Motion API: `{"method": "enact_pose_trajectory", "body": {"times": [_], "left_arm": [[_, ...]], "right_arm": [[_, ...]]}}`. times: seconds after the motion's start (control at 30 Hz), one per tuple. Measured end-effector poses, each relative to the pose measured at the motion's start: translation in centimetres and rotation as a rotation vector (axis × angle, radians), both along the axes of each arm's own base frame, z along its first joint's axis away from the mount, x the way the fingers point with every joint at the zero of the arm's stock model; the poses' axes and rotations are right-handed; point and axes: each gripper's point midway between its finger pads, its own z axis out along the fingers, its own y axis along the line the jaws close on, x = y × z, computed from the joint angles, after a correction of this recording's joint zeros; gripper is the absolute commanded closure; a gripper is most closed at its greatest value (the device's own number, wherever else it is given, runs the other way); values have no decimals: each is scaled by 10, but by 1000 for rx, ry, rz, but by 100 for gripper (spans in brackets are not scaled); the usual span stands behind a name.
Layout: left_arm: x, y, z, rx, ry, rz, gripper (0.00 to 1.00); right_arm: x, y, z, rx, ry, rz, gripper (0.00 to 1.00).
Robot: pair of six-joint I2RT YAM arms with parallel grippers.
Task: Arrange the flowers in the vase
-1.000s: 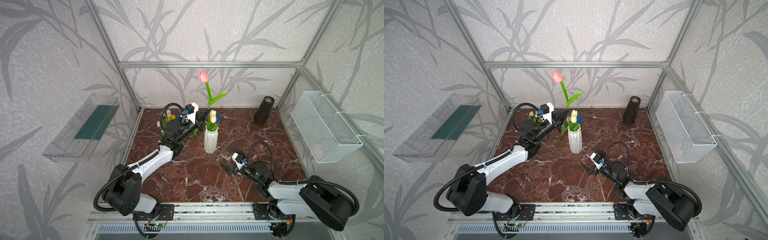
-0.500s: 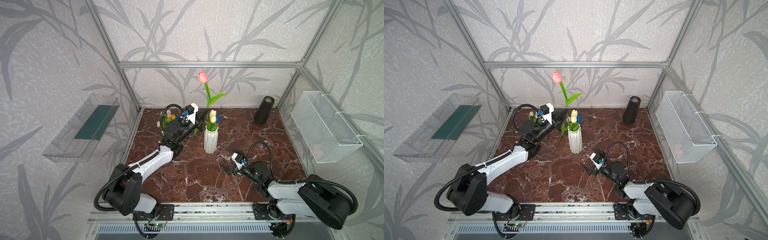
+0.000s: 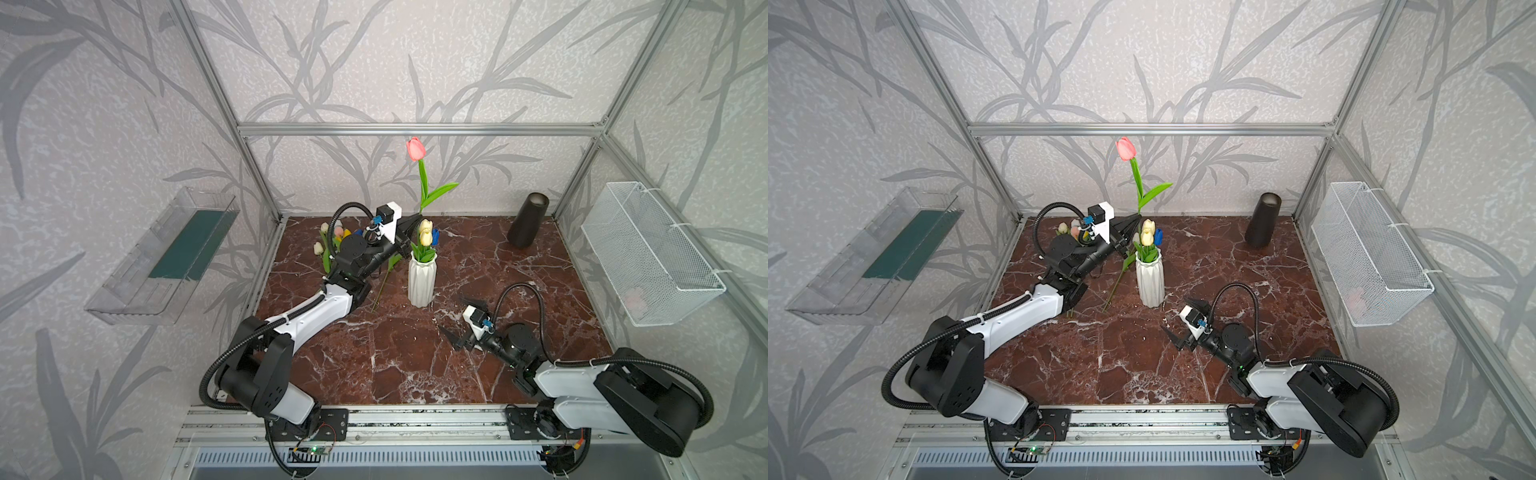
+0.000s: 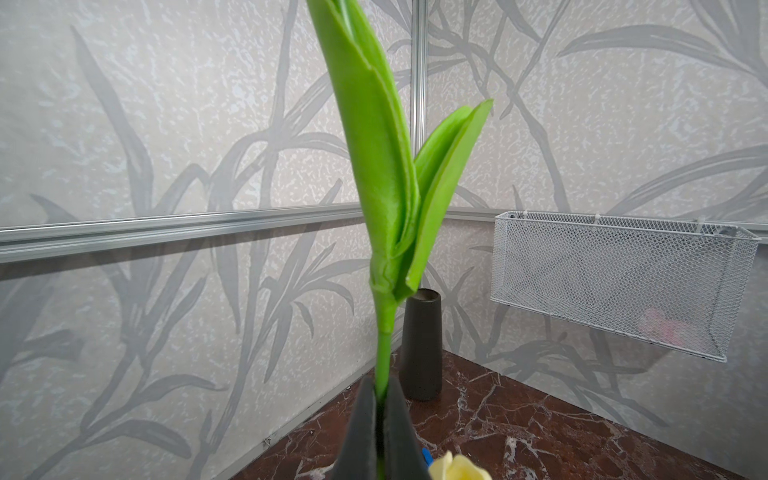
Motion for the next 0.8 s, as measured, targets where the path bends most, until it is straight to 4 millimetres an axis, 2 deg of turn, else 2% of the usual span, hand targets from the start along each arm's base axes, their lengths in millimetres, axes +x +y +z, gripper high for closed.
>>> {"method": "enact_pose_trajectory", "body": {"times": [0.6, 0.8], "left_arm": [[2, -8, -3, 32, 37, -40, 100], [-3, -5, -19, 39, 78, -38, 100]], "right_arm": [[0, 0, 0, 0, -1, 1, 1], [0, 0, 0, -4, -5, 0, 1]]}}
